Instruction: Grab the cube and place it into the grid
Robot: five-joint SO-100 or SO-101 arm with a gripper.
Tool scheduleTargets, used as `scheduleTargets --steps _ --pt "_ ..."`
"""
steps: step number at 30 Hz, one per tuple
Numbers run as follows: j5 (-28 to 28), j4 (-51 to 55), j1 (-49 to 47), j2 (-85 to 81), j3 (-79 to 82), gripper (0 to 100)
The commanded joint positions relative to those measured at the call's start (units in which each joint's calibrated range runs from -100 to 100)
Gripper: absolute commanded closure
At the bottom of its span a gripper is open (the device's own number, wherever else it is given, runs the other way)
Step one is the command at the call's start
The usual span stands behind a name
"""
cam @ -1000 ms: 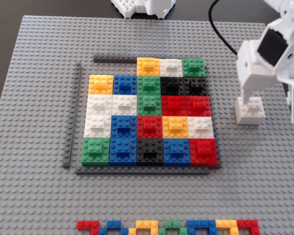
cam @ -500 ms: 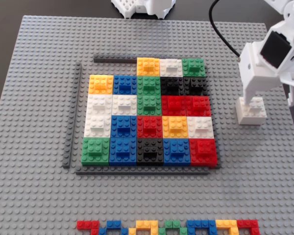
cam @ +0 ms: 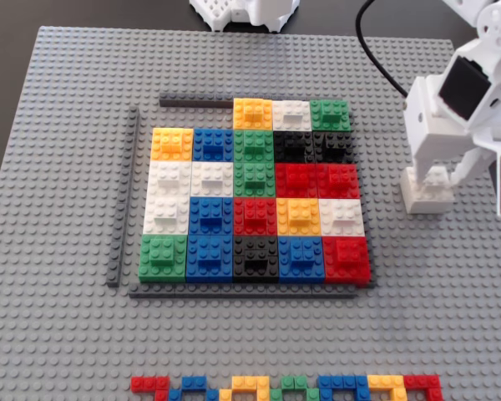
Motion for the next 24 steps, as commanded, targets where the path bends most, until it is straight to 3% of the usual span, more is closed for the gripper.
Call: scheduleTargets --steps 1,24 --pt "0.0 0.2 0.5 -1.4 -3.2 91" --pt "2.8 6.5 1.1 -12.7 -8.6 96"
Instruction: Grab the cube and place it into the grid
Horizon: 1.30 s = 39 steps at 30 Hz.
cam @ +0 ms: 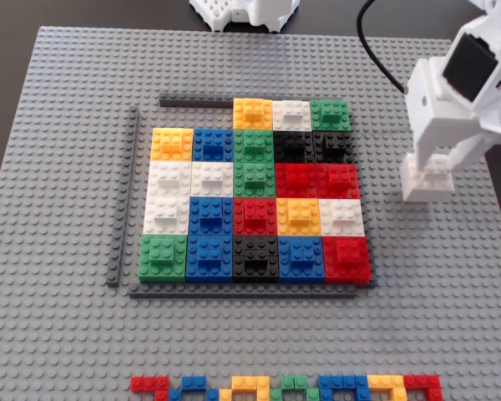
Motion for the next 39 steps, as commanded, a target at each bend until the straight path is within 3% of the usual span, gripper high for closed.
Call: scheduleTargets --steps 1,15,39 --pt "1.3 1.6 0.8 -13.7 -0.8 96" --pt "5.7 2.6 5.1 -40.9 21.3 96" --pt "20.3 -2.7 35.9 -64.9 63.0 96"
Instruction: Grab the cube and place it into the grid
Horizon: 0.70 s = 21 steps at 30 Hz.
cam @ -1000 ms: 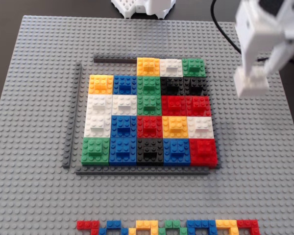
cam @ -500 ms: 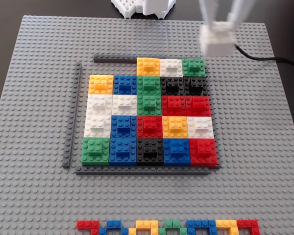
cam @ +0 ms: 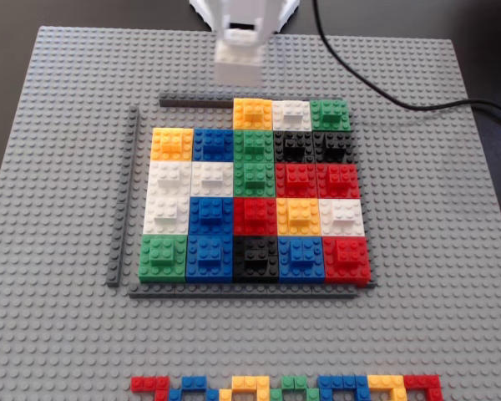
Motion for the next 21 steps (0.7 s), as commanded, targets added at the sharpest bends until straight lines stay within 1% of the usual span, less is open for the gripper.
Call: scheduleTargets --steps 1,9,21 --pt "2.4 -2.4 4.8 -4.1 5.6 96" --pt "4.7 -6.8 8.6 -3.0 14.5 96" --pt "4.6 -10.0 7.9 0.7 19.5 96"
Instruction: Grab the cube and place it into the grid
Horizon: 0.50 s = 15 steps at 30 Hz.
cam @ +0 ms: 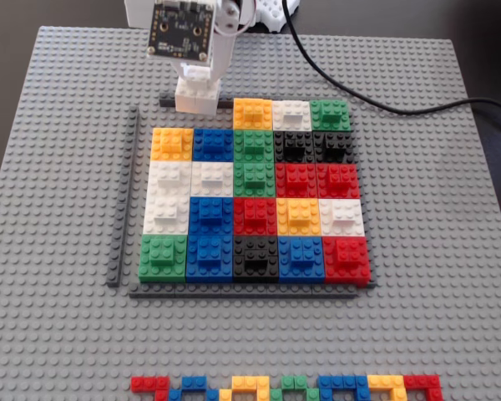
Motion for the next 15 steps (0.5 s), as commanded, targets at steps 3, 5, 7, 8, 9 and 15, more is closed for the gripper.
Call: scheduleTargets --steps 3,5,7,8,9,15 --pt "-0.6 -1.1 -1.2 1.0 0.4 97" --pt "-0.8 -1.3 -1.7 1.4 0.5 97" --pt "-1.1 -1.6 -2.3 1.8 0.7 97" --pt "-1.2 -1.8 -2.6 1.9 0.9 97" --pt "-1.4 -2.0 -2.9 1.9 1.1 97" --pt "-1.8 -3.1 -4.3 2.5 1.9 97"
